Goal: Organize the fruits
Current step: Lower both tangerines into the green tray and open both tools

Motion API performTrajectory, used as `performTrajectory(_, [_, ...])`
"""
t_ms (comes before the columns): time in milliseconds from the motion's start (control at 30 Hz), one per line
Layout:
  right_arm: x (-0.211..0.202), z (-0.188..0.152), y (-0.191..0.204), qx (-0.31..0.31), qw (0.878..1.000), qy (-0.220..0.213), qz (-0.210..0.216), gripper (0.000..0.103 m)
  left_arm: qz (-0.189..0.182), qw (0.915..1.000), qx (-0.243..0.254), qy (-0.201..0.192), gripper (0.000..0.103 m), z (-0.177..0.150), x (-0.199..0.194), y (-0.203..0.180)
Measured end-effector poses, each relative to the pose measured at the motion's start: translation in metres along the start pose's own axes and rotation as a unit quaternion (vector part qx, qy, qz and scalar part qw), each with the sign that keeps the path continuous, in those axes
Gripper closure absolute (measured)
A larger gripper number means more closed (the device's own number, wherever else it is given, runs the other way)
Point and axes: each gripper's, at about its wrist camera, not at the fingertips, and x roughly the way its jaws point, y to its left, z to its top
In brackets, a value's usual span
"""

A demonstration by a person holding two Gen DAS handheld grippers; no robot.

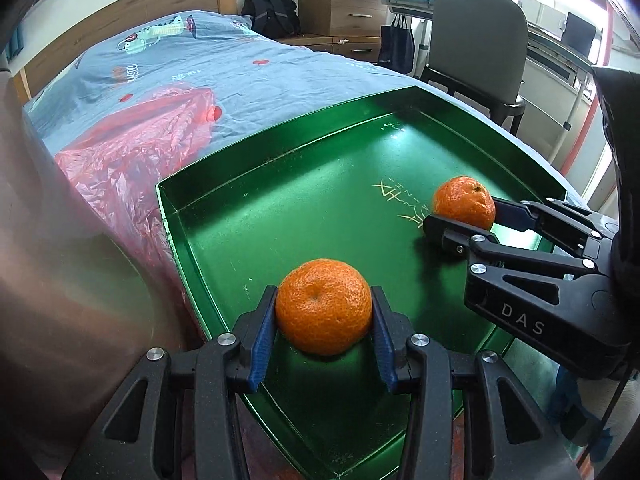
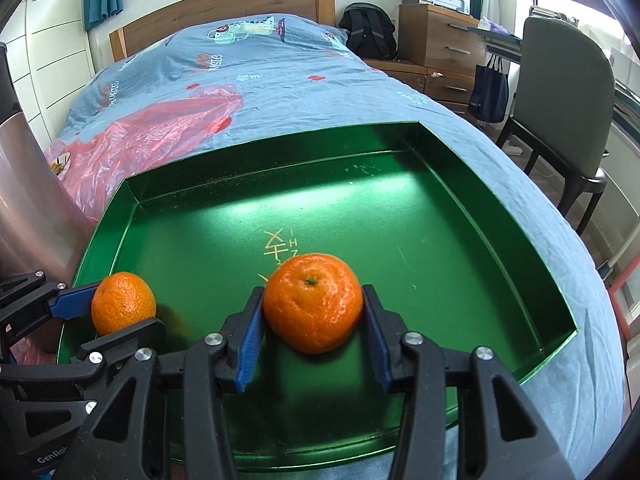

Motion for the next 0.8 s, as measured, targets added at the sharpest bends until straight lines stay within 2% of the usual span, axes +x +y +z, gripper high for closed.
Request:
performTrajectory(300, [-0.008, -0.015, 0.007, -0.022, 1.0, 0.005, -0.018, 0.023, 0.003, 0.9999, 0.016, 0.002, 0.064, -0.01, -0.005, -0.004])
performTrajectory(400, [-0.009, -0.018, 0.01, -0.025, 0.999, 0.006, -0.021, 0.014, 0.007, 0.9998, 0.02, 0.003, 0.063, -0.013, -0.005, -0.005])
performTrajectory(467, [-0.008, -0.02, 0.011, -0.027, 0.999, 0.007, -0.026, 0.0, 0.015, 0.9995, 0.026, 0.004, 0.062, -0.014, -0.004, -0.005])
performTrajectory(567, [-0.008, -0.021, 0.014, -0.03, 0.999, 0.012, -0.023, 0.0, 0.022, 0.9986, 0.048, 0.004, 0.057, -0.016, -0.003, -0.011])
performTrajectory(633, [-0.008, -0.021, 0.014, -0.027, 0.999, 0.016, -0.024, 0.0, 0.01, 0.9979, 0.063, 0.007, 0.046, -0.017, -0.003, -0.015])
performTrajectory(800, [-0.009, -0.016, 0.015, -0.03, 0.998, 0.028, -0.041, 0.0, 0.02, 0.9978, 0.063, 0.005, 0.045, -0.012, -0.007, -0.016])
